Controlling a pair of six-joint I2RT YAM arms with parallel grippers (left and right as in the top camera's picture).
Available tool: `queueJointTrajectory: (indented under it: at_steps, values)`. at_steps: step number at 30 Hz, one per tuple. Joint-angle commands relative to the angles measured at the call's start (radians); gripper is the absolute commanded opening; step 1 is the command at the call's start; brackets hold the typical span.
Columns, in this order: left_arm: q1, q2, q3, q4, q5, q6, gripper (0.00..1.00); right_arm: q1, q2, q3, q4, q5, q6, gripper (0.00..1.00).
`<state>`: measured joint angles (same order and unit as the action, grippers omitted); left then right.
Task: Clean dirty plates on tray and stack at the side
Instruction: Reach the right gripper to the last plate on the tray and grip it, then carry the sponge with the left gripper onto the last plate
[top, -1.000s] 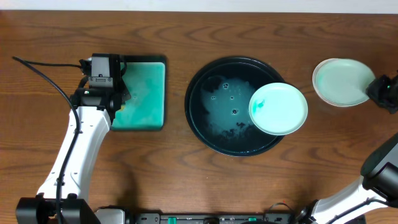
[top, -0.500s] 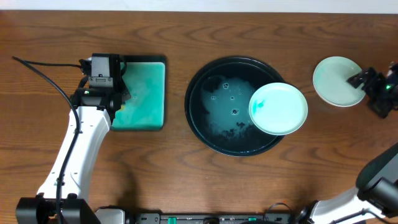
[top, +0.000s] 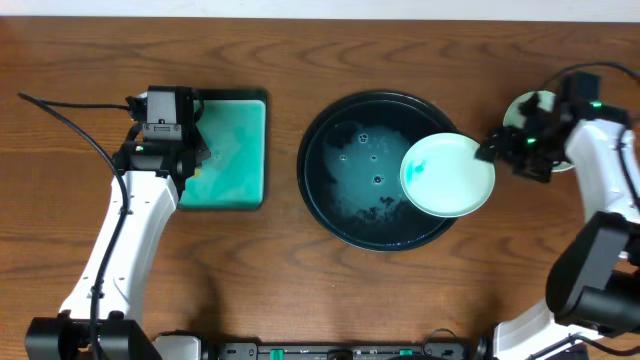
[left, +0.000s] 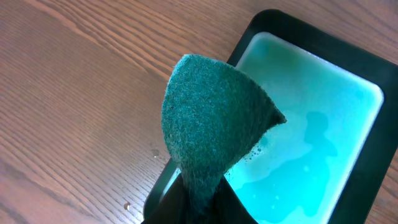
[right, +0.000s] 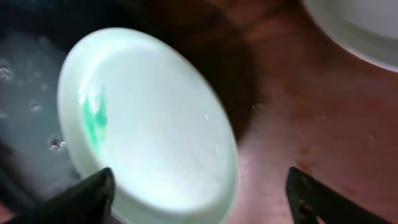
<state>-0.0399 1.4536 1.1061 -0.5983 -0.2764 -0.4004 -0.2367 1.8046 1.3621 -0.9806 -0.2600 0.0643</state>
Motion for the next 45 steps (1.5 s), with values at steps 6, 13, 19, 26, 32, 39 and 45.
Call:
queueJointTrajectory:
  at_steps: [6,13,19,26,32,39,45]
  values:
    - [0.004,0.003,-0.005,0.001,-0.020,-0.024,0.07,0.102,0.010,-0.179,0.205,0.114,0.035,0.58]
    - [0.004,0.003,-0.005,0.001,-0.020,-0.024,0.07,0.127,0.010,-0.268,0.315,0.113,0.037,0.18]
    - [0.004,0.003,-0.005,0.001,-0.020,-0.024,0.07,0.140,0.006,-0.236,0.294,0.081,0.054,0.01]
    - [0.004,0.003,-0.005,0.010,0.089,-0.024,0.07,0.143,0.006,-0.100,0.174,-0.119,0.054,0.01]
    - [0.004,0.004,-0.005,0.024,0.229,-0.023,0.07,0.183,0.006,-0.063,0.166,-0.206,0.055,0.01]
    - [-0.031,0.004,-0.005,0.053,0.443,-0.023,0.07,0.293,0.018,-0.098,0.257,-0.060,0.100,0.01]
    - [-0.126,0.004,-0.005,0.056,0.477,-0.024,0.07,0.337,0.029,-0.200,0.399,-0.006,0.153,0.01]
